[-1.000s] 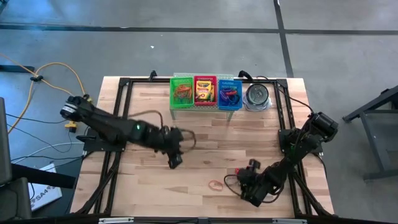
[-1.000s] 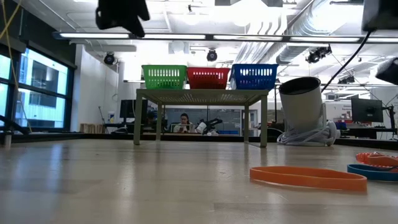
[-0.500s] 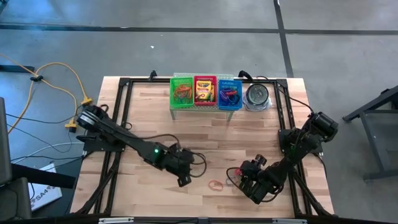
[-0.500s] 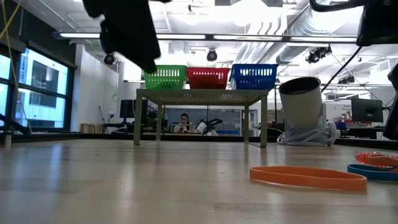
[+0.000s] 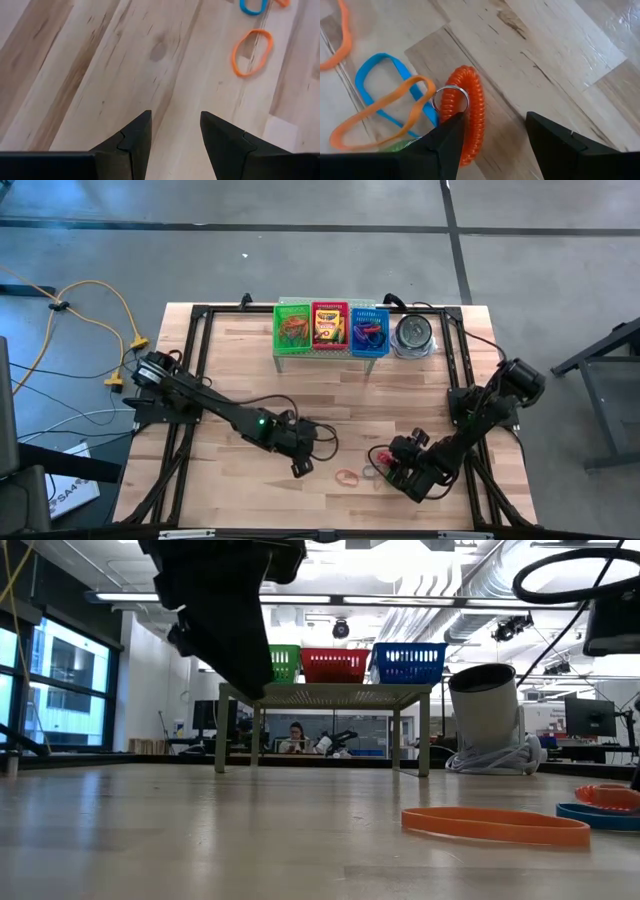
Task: Pick & Place Office Desk Supplies
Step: Put the orange spring keychain into the blue bin on the shelf
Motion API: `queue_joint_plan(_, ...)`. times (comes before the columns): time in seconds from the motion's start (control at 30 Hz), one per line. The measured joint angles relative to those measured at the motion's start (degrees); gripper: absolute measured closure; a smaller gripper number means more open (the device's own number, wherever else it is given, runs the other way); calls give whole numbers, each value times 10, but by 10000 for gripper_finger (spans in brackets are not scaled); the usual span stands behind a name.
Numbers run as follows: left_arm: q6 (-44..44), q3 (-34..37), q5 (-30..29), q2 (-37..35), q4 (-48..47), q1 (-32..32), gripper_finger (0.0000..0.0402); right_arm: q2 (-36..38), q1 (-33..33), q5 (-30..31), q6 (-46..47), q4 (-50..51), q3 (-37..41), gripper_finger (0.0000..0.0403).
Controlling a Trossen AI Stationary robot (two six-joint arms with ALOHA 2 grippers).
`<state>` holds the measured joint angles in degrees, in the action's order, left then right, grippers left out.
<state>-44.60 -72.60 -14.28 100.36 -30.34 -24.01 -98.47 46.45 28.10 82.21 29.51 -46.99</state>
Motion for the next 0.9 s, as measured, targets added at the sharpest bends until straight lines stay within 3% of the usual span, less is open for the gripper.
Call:
queue_joint_plan(0.27,0,0,0,0,9,-1,238,-1,-6,-15,-16,0,10,214)
queue_joint_plan(0.37,2,0,0,0,11,-1,238,0,-11,-41,-28,2,11,271)
queue_joint_plan(0.5,2,0,0,1,13,-1,238,-1,-13,-44,-52,-1,11,378)
queue_joint_plan(0.73,1,0,1,1,13,-1,238,-2,-12,-32,-79,5,2,394)
queue_joint_plan(0.9,0,0,41,1,13,-1,238,-6,-12,-46,-104,71,-49,397)
